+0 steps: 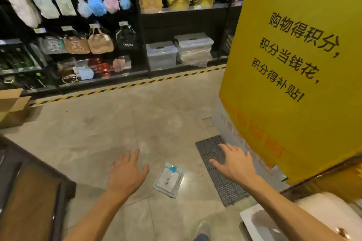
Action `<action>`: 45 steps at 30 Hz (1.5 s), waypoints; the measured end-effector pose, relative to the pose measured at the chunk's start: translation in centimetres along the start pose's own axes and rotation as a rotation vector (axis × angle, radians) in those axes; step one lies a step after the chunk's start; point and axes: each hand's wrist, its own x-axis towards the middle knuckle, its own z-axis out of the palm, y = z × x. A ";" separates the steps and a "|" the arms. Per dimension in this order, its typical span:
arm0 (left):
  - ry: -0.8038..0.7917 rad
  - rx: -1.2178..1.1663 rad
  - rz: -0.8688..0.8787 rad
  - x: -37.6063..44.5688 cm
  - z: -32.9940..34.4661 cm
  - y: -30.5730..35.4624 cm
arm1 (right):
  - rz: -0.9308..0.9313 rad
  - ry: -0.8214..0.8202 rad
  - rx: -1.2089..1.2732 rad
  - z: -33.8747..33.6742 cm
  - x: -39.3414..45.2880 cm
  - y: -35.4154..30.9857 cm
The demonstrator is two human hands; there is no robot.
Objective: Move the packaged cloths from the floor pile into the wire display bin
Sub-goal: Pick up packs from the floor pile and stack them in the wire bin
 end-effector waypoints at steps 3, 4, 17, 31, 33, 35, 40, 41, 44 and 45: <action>-0.048 0.025 -0.007 4.1 1.5 0.6 | 0.005 -0.044 0.020 1.7 4.6 0.6; -0.058 0.029 -0.010 5.5 2.1 0.7 | 0.002 -0.059 0.025 2.4 6.3 0.8; -0.264 0.035 -0.050 24.2 21.5 -1.1 | 0.076 -0.195 0.036 20.9 25.3 2.4; -0.459 0.023 0.023 41.8 62.7 -7.2 | 0.170 -0.282 0.060 62.9 40.0 4.5; -0.468 -0.048 -0.011 43.6 68.2 -7.8 | 0.188 -0.291 0.084 68.3 41.3 4.6; -0.491 -0.114 -0.054 45.0 72.9 -8.1 | 0.199 -0.301 0.108 73.0 42.1 4.7; -0.386 -0.128 -0.136 47.2 79.8 -9.2 | 0.311 -0.277 0.200 80.6 43.4 4.5; -0.365 -0.193 -0.175 47.6 80.1 -9.7 | 0.344 -0.258 0.227 81.4 43.5 4.1; -0.374 -0.311 -0.239 48.5 80.1 -11.2 | 0.480 -0.204 0.338 82.7 44.0 2.6; -0.378 -0.327 -0.256 48.8 80.0 -11.9 | 0.531 -0.201 0.380 83.0 44.2 1.9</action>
